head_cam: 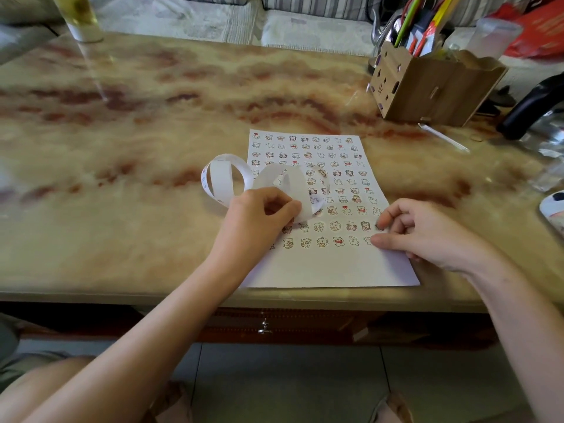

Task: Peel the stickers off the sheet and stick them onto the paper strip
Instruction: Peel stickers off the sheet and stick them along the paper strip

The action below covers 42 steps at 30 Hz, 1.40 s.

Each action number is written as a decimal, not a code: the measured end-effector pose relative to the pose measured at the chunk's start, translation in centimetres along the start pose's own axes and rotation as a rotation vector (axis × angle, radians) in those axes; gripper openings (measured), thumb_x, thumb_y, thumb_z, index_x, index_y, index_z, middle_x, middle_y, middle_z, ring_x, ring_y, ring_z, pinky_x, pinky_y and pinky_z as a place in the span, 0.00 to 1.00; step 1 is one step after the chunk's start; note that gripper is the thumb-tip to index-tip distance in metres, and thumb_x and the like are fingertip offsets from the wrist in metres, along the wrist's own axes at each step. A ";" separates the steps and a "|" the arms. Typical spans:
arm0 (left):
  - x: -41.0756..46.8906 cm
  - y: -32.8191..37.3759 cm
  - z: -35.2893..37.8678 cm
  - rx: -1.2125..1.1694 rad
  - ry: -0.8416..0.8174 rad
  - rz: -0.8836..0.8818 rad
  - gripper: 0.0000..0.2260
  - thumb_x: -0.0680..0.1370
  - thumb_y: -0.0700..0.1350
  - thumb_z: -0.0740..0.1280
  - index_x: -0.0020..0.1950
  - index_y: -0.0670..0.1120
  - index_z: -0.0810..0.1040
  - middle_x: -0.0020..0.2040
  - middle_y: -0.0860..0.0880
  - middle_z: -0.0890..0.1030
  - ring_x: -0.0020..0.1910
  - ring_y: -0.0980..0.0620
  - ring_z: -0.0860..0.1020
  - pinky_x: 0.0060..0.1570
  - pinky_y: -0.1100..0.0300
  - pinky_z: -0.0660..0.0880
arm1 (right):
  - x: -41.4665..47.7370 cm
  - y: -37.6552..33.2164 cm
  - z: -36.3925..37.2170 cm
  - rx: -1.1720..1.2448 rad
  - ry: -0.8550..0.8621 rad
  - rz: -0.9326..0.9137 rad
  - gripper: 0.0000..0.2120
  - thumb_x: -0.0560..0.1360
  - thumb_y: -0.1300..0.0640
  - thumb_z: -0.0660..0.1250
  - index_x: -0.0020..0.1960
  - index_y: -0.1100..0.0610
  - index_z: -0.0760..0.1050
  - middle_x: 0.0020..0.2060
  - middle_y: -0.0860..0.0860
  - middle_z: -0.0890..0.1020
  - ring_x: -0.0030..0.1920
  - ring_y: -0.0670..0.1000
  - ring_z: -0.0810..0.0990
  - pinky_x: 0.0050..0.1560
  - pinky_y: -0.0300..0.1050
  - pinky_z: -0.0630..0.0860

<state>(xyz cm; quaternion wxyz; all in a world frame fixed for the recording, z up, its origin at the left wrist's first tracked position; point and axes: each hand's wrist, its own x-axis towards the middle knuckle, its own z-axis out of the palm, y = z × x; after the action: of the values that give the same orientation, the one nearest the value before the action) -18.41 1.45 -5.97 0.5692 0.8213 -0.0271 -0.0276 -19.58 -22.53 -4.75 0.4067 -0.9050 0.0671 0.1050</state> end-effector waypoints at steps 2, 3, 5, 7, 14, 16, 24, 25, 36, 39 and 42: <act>0.0 0.1 0.0 -0.013 0.016 0.018 0.08 0.77 0.45 0.68 0.39 0.45 0.81 0.32 0.51 0.82 0.33 0.53 0.77 0.39 0.57 0.74 | 0.2 0.2 0.0 0.010 0.030 -0.006 0.07 0.71 0.61 0.73 0.45 0.58 0.75 0.26 0.48 0.75 0.21 0.41 0.69 0.33 0.43 0.65; -0.1 0.1 0.0 -0.028 0.034 0.036 0.08 0.77 0.45 0.68 0.39 0.45 0.81 0.33 0.51 0.83 0.34 0.52 0.79 0.42 0.55 0.76 | 0.2 0.1 0.0 0.024 0.065 -0.022 0.05 0.72 0.60 0.72 0.44 0.57 0.76 0.26 0.48 0.76 0.23 0.42 0.70 0.34 0.43 0.66; -0.1 0.4 -0.1 -0.079 0.073 0.077 0.07 0.78 0.43 0.67 0.41 0.44 0.81 0.35 0.49 0.83 0.36 0.54 0.80 0.44 0.54 0.78 | 0.3 -0.2 0.4 0.076 0.172 -0.104 0.04 0.73 0.60 0.72 0.42 0.55 0.77 0.28 0.48 0.79 0.30 0.45 0.73 0.37 0.43 0.68; -0.1 0.6 -0.2 -0.121 0.095 0.105 0.07 0.79 0.43 0.66 0.42 0.44 0.80 0.36 0.49 0.82 0.36 0.55 0.80 0.43 0.54 0.79 | 0.1 -1.1 1.1 0.146 0.284 -0.238 0.05 0.73 0.59 0.71 0.40 0.52 0.78 0.33 0.47 0.81 0.34 0.45 0.75 0.38 0.38 0.70; 0.1 0.7 -0.1 -0.159 0.097 0.150 0.07 0.79 0.43 0.66 0.43 0.43 0.79 0.35 0.51 0.83 0.36 0.56 0.81 0.40 0.56 0.80 | -1.0 -4.0 5.1 0.216 0.225 -0.525 0.06 0.72 0.61 0.72 0.48 0.54 0.79 0.44 0.44 0.83 0.42 0.46 0.79 0.40 0.36 0.74; 0.2 0.7 -0.1 -0.181 0.088 0.156 0.06 0.79 0.42 0.65 0.43 0.44 0.79 0.34 0.52 0.83 0.35 0.57 0.81 0.36 0.61 0.79 | -0.9 -4.3 5.8 0.218 0.236 -0.554 0.06 0.72 0.62 0.72 0.48 0.56 0.79 0.44 0.44 0.83 0.43 0.46 0.79 0.39 0.36 0.74; 0.2 0.7 0.1 -0.271 0.033 0.124 0.08 0.80 0.42 0.64 0.45 0.40 0.79 0.34 0.48 0.83 0.36 0.54 0.82 0.35 0.63 0.79 | -0.6 -4.5 6.5 0.273 0.248 -0.576 0.04 0.72 0.64 0.72 0.45 0.56 0.81 0.39 0.46 0.83 0.40 0.48 0.79 0.40 0.32 0.72; 0.2 0.7 0.2 -0.271 0.030 0.120 0.10 0.80 0.43 0.64 0.45 0.38 0.80 0.35 0.46 0.83 0.36 0.55 0.83 0.36 0.64 0.79 | -0.5 -4.4 6.4 0.285 0.252 -0.571 0.04 0.72 0.63 0.72 0.45 0.55 0.81 0.40 0.46 0.83 0.40 0.47 0.79 0.40 0.32 0.72; -0.1 0.7 0.2 -0.217 -0.022 0.111 0.05 0.77 0.41 0.68 0.42 0.44 0.82 0.37 0.44 0.84 0.36 0.56 0.81 0.41 0.61 0.79 | -0.2 -3.9 6.0 0.258 0.282 -0.593 0.04 0.73 0.64 0.72 0.46 0.58 0.81 0.39 0.46 0.83 0.37 0.42 0.78 0.42 0.32 0.73; -0.1 0.7 0.2 -0.217 -0.022 0.111 0.05 0.77 0.41 0.68 0.42 0.44 0.82 0.37 0.44 0.84 0.35 0.57 0.81 0.39 0.63 0.79 | -0.2 -3.8 6.0 0.234 0.291 -0.607 0.04 0.72 0.64 0.72 0.47 0.59 0.82 0.40 0.48 0.83 0.37 0.42 0.78 0.42 0.31 0.73; -0.1 0.7 0.3 -0.221 -0.023 0.102 0.06 0.77 0.41 0.68 0.42 0.44 0.82 0.37 0.43 0.83 0.35 0.57 0.81 0.38 0.65 0.78 | -0.1 -3.8 6.0 0.214 0.293 -0.614 0.04 0.72 0.64 0.72 0.46 0.59 0.81 0.40 0.48 0.83 0.38 0.46 0.79 0.41 0.30 0.72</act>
<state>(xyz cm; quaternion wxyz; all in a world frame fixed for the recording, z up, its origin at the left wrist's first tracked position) -18.52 0.99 -5.45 0.6566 0.7508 -0.0720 -0.0107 -19.74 -15.51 -5.86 0.4979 -0.8407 -0.1397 -0.1606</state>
